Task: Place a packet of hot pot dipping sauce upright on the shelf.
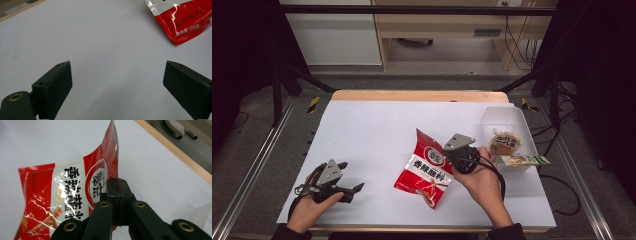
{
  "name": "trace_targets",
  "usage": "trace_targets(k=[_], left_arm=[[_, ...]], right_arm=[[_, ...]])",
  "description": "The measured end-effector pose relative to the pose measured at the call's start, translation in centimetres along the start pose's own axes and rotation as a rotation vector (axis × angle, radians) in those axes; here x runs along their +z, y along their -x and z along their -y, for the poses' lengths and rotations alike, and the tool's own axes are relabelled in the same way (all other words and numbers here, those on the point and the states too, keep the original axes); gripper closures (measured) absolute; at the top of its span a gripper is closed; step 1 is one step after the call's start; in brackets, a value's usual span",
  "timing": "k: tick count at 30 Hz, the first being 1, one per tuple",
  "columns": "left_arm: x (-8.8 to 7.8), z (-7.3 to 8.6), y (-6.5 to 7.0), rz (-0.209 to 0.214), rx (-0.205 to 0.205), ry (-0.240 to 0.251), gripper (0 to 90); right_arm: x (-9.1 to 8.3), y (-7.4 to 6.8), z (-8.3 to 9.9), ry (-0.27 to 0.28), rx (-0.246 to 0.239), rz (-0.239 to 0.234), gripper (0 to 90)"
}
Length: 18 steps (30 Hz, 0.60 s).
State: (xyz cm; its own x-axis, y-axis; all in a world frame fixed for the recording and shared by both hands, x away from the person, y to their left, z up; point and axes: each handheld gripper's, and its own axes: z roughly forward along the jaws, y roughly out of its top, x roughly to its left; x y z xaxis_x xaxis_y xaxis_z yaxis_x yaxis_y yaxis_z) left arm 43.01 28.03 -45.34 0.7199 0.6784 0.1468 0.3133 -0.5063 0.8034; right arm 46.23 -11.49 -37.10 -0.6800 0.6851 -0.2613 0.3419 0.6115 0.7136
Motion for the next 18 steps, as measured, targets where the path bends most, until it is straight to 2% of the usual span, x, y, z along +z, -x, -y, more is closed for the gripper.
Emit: trace_targets(k=[8,18], left_arm=[[-0.1,0.0,0.0,0.014,-0.007,-0.015,9.4],[-0.3,0.0,-0.1,0.018,-0.01,-0.018,9.1]], right_arm=[[-0.3,-0.8,-3.0,0.002,-0.111,-0.046,90.0],[-1.3,-0.8,-5.9,0.046,-0.171,-0.079,90.0]])
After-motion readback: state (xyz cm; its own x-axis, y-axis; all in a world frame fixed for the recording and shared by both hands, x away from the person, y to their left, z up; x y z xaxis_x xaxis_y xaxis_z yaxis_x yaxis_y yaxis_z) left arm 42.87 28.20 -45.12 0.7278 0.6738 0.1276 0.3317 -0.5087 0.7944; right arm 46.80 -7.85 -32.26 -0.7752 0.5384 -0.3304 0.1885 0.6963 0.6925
